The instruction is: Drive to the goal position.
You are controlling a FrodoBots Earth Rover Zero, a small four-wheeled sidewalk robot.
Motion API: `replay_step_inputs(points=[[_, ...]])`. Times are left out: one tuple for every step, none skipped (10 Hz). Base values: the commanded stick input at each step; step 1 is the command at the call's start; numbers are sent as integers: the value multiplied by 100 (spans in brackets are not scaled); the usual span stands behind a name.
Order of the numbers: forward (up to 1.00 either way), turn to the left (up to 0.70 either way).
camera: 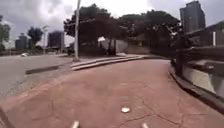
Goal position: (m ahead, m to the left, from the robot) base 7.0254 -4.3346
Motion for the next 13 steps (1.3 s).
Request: replay_step_inputs(points=[[70,-34],[70,-35],[70,-35],[70,-35],[70,-35],[70,-35],[70,-34],[70,-34],[70,-34],[70,-34],[70,-34],[70,-34],[70,-19]])
